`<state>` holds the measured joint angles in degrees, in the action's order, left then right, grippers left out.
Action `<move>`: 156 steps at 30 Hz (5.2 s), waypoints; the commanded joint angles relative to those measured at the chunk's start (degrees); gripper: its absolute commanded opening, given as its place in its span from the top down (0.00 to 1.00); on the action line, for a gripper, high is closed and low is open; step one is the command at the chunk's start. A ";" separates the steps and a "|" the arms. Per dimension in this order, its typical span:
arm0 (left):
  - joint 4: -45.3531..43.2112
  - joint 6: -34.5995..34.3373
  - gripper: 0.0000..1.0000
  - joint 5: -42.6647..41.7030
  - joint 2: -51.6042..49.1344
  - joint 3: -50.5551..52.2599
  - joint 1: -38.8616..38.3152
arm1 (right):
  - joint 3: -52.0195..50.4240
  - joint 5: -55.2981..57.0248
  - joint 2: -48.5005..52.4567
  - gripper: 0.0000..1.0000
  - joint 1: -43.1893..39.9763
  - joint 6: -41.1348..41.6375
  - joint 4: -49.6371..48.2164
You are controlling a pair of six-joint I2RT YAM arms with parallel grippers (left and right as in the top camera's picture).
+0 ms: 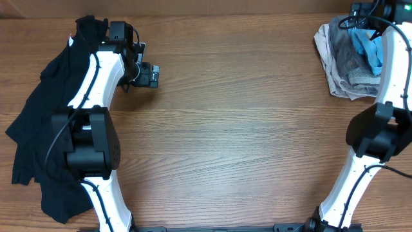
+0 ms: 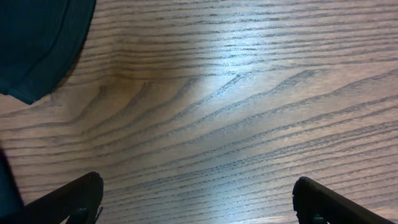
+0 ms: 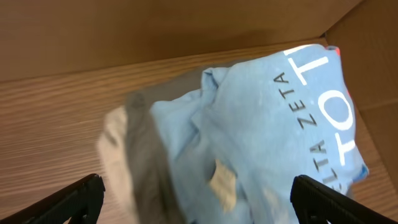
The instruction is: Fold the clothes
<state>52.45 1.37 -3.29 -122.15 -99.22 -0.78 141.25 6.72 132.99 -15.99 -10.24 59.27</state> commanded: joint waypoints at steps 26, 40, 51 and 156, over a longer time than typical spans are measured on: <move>-0.46 -0.72 0.00 -0.79 1.62 -0.26 -0.37 | 2.97 -36.96 -34.93 0.00 1.36 9.27 37.88; -0.46 -0.72 0.00 -0.81 1.62 -0.26 -0.37 | 2.78 -40.68 -35.10 0.00 1.36 13.44 37.77; -0.46 -0.72 0.00 -0.79 1.60 -0.26 -0.35 | -1.29 -21.40 -43.67 0.00 13.49 13.27 25.16; -4.33 -0.63 0.00 -1.38 51.19 9.01 -9.29 | -140.80 -21.55 -132.82 0.00 14.38 15.41 -56.00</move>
<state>51.24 1.39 -3.97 -76.03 -96.31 -12.29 1.04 -15.44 0.84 -1.48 4.73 3.66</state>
